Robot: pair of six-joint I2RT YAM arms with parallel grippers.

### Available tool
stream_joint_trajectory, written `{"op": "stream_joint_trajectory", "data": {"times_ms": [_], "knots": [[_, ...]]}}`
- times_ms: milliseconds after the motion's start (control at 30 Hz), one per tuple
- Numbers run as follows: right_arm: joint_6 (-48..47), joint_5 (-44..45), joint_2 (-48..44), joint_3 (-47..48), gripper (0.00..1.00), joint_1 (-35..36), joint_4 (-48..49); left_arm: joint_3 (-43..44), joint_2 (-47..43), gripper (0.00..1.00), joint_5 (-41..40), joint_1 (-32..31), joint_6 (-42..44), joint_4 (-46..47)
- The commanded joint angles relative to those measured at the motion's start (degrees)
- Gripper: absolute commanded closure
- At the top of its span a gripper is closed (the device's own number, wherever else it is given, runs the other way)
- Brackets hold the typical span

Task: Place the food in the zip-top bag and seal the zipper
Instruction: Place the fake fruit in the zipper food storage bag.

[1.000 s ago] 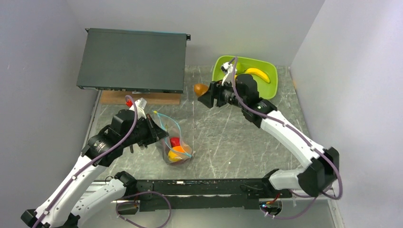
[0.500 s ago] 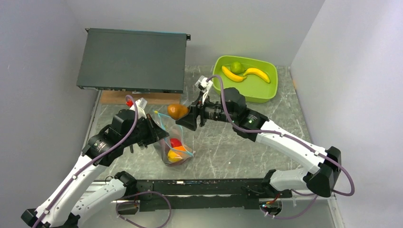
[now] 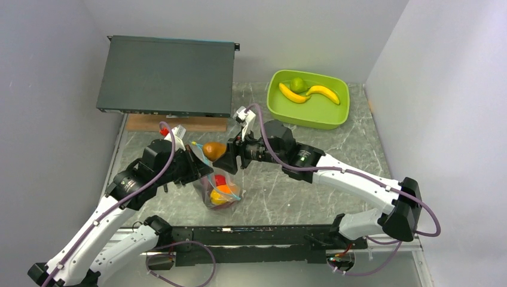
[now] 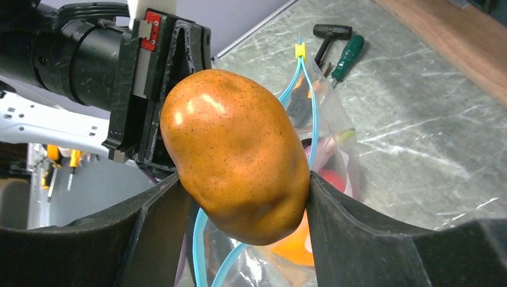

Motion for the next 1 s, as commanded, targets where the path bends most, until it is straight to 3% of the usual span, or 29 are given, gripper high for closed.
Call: {"op": "stream_joint_trajectory", "data": {"times_ms": [0,200,433,800,867,967], "knots": [[7.7,-0.4,0.4,-1.4,0.63,0.3,5.3,0.7,-0.2,1.0,0.5,0.1,0.3,2.2],[16.7,-2.2,0.8,-5.5,0.64,1.1,12.4,0.7,-0.5,1.0,0.2,0.2,0.3,2.1],[19.7,-0.3,2.0,-6.6,0.65,2.0,11.4,0.6,-0.4,1.0,0.5,0.1,0.3,2.3],[8.4,13.7,2.6,-3.5,0.65,2.7,-3.2,-0.3,-2.6,1.0,-0.6,0.1,-0.2,0.8],[6.0,16.1,3.0,-2.5,0.6,3.2,-5.5,-0.2,-2.5,1.0,-0.7,0.1,-0.1,0.6],[3.1,16.9,3.0,-1.4,0.45,4.4,-6.3,-0.1,-2.3,1.0,-0.8,0.1,0.1,0.5]]}}
